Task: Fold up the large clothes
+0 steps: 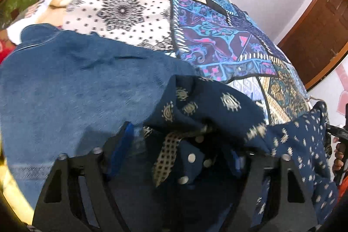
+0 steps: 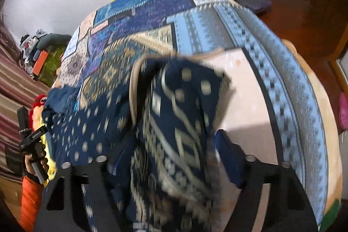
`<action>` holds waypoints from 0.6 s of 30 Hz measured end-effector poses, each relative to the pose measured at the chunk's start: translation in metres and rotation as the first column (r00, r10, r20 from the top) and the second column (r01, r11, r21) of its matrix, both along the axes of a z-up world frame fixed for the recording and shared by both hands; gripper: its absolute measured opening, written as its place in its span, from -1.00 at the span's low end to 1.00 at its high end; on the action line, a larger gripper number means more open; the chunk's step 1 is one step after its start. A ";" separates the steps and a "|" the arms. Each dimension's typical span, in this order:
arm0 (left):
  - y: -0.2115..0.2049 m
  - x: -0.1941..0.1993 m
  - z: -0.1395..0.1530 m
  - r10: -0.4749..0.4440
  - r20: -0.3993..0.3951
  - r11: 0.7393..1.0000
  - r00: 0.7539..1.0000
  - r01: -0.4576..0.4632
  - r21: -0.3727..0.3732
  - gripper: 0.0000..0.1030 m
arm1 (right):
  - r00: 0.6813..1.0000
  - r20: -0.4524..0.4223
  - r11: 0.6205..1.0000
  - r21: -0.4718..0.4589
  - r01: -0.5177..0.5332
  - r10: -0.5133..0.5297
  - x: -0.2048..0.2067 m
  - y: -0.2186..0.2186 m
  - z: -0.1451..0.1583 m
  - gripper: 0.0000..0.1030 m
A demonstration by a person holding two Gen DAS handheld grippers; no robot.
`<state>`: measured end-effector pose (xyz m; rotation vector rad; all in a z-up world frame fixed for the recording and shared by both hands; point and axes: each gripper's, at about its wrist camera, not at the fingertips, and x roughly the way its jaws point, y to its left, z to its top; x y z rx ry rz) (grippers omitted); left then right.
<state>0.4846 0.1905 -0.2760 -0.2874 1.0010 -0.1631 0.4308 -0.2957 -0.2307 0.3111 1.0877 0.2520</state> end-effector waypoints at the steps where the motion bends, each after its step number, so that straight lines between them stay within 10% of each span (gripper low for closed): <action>1: -0.001 0.002 0.000 0.004 0.010 1.000 1.000 -0.003 -0.010 0.15 | 1.000 0.001 1.000 -0.009 -0.010 0.010 0.005 0.003 0.000 -0.17; 6: -0.005 0.002 0.010 0.026 0.035 0.997 0.999 -0.023 -0.072 -0.74 | 0.998 0.049 0.998 -0.045 -0.042 0.045 0.019 0.017 0.008 -0.60; 18: 0.026 0.005 0.076 0.133 0.169 0.986 0.977 -0.148 0.076 -0.78 | 0.956 0.252 0.980 -0.171 -0.107 0.148 0.073 0.087 0.086 -0.65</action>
